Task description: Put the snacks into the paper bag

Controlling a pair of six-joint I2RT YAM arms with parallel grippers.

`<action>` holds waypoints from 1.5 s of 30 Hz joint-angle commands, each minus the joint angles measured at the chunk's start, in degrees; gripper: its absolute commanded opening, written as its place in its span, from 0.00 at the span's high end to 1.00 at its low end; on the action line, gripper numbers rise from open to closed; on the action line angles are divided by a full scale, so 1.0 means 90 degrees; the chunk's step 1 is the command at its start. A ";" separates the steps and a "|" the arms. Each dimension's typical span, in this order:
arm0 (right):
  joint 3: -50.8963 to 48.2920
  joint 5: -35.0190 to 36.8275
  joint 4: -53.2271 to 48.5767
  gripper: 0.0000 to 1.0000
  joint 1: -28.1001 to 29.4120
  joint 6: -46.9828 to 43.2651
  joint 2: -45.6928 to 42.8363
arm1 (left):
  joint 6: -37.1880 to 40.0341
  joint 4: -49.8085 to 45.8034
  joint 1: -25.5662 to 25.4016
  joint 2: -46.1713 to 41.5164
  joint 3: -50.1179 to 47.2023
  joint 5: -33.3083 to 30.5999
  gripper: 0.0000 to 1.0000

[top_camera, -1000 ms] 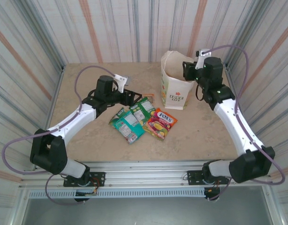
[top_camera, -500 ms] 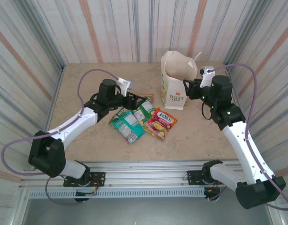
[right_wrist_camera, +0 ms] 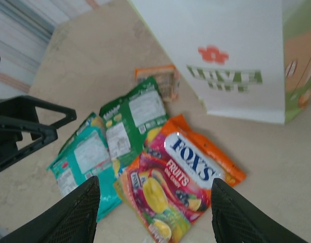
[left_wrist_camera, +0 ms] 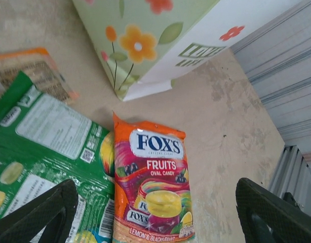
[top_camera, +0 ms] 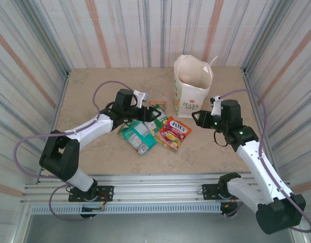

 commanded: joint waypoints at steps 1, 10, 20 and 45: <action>-0.0416 -0.0417 0.0191 0.41 0.0003 0.0587 0.0057 | -0.0323 0.0038 -0.0078 0.0150 -0.0059 0.0197 0.16; -0.0915 -0.0715 0.0875 0.41 -0.0005 0.1257 0.0670 | -0.0494 0.0051 -0.0107 0.0590 -0.0007 0.0395 0.17; -0.1430 -0.1214 0.1818 0.41 -0.0007 0.1932 0.1539 | -0.0503 -0.0224 -0.0114 0.0985 0.0128 0.0299 0.18; -0.2046 -0.1122 0.2033 0.39 0.0280 0.2652 0.2039 | -0.0156 -0.0942 -0.0325 0.1848 0.0678 0.0698 0.30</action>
